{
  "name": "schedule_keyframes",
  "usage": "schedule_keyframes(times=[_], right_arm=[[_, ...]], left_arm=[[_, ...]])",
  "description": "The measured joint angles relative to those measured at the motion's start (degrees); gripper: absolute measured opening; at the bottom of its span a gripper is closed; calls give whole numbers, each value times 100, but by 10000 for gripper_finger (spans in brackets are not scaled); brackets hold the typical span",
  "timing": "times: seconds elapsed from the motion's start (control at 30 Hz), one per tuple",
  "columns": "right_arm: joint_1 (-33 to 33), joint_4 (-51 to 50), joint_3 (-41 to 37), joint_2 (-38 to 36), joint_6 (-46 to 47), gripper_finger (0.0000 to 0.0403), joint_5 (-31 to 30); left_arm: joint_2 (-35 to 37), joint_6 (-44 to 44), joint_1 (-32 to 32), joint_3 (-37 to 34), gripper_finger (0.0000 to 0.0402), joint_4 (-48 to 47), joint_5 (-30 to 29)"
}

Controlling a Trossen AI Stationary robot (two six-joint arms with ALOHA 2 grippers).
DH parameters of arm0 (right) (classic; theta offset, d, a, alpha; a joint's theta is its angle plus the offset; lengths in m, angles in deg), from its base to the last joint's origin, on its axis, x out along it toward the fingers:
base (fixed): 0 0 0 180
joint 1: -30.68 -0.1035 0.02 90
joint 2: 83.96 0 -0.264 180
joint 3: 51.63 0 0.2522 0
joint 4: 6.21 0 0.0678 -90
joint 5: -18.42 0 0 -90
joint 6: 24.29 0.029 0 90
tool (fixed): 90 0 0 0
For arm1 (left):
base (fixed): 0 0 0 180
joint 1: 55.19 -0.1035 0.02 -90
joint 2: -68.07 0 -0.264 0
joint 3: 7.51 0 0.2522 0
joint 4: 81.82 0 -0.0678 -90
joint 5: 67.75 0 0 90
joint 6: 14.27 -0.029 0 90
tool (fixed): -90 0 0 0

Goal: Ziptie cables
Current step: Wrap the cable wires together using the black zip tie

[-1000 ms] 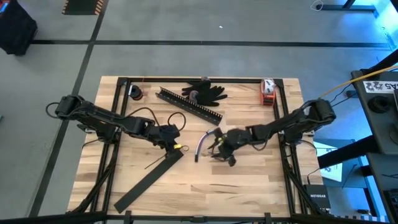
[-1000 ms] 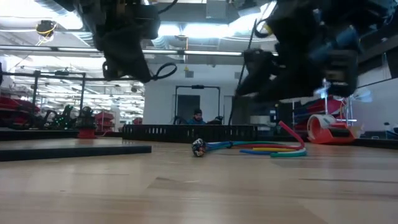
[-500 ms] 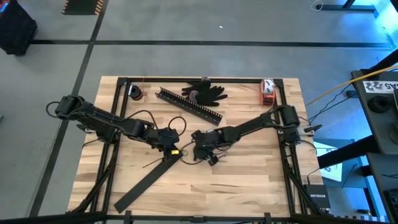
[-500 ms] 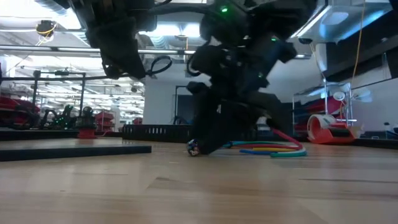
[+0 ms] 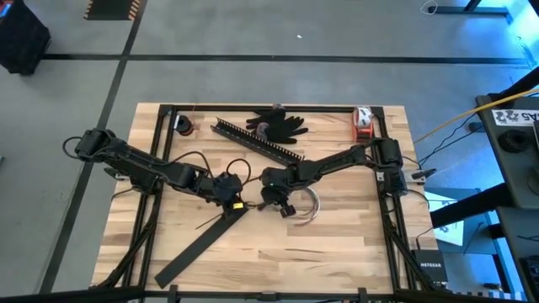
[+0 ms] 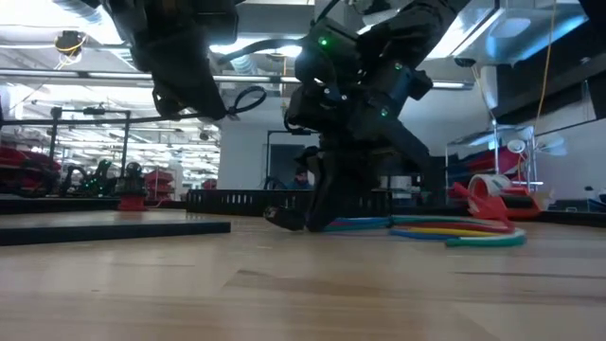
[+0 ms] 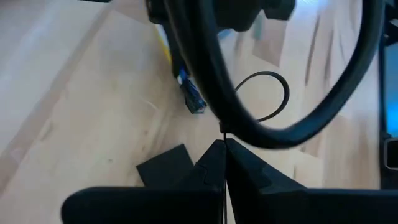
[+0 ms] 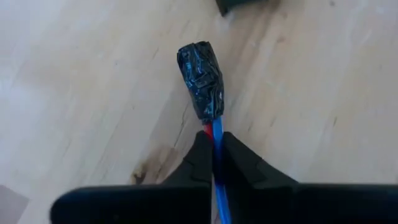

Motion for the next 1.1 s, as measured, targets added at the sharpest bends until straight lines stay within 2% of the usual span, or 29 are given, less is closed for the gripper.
schedule_keyframes(times=[0.17,0.3,0.47,0.6,0.87,1.1], right_arm=[[200,-416,-72,-368,163,5,147],[489,-647,-75,-779,159,3,196],[785,-536,-55,-1249,178,2,460],[993,-450,-51,-1624,260,1,656],[1126,-455,-42,-2086,257,1,775],[1113,-507,-36,-2203,332,0,935]], left_arm=[[0,-101,-31,-2,0,40,-403],[0,-328,-50,-2,0,413,-913],[0,-829,-55,1,0,951,-1556],[0,-1110,-136,0,0,980,-1947],[4,-1313,-371,0,0,1075,-1986],[4,-1431,-470,0,0,1180,-2056]])
